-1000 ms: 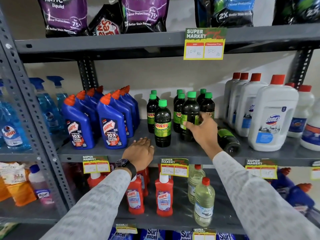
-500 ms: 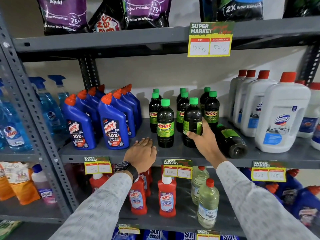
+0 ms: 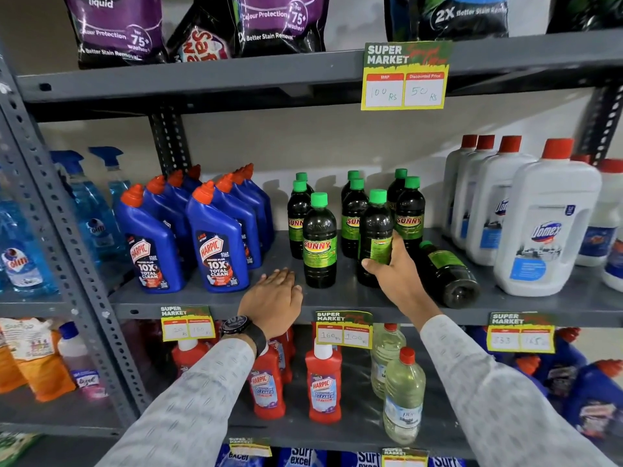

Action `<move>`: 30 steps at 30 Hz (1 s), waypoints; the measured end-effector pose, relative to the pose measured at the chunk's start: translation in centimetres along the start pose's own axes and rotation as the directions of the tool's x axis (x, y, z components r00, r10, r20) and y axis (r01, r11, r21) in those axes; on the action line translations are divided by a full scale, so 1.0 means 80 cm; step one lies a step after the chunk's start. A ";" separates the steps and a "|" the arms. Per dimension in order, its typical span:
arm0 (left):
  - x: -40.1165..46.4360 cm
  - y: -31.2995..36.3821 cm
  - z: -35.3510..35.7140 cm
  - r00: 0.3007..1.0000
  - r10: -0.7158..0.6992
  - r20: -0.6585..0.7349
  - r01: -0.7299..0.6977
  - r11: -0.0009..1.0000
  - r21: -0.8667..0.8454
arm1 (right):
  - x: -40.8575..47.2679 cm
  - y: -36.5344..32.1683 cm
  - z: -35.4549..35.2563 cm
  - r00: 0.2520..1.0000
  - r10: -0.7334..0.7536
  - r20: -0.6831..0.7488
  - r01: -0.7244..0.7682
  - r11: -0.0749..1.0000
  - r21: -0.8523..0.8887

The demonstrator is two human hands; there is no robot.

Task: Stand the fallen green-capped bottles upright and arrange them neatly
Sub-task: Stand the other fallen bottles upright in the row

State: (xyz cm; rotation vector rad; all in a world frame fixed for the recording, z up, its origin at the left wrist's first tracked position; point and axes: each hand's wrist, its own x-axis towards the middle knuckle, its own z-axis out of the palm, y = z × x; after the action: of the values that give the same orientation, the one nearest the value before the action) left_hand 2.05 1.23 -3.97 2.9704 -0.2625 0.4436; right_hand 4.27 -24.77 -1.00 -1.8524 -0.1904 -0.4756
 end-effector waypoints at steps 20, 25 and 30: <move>-0.002 0.003 -0.003 1.000 -0.011 -0.011 0.011 1.000 0.002 | 0.003 -0.001 0.004 0.998 -0.034 -0.043 0.028 0.989 -0.143; -0.002 0.004 -0.003 1.000 -0.014 -0.005 0.014 1.000 0.004 | 0.003 0.003 -0.001 1.000 0.010 0.003 -0.010 1.000 -0.016; -0.001 0.004 -0.003 1.000 -0.016 -0.003 0.016 1.000 0.000 | 0.000 0.004 0.000 0.998 0.046 -0.046 -0.048 0.998 -0.043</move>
State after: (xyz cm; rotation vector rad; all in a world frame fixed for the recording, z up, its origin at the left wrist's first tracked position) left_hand 1.82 1.00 -3.76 2.9695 -0.2377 0.4462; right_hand 4.38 -24.88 -1.29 -1.8833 -0.1065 -0.4915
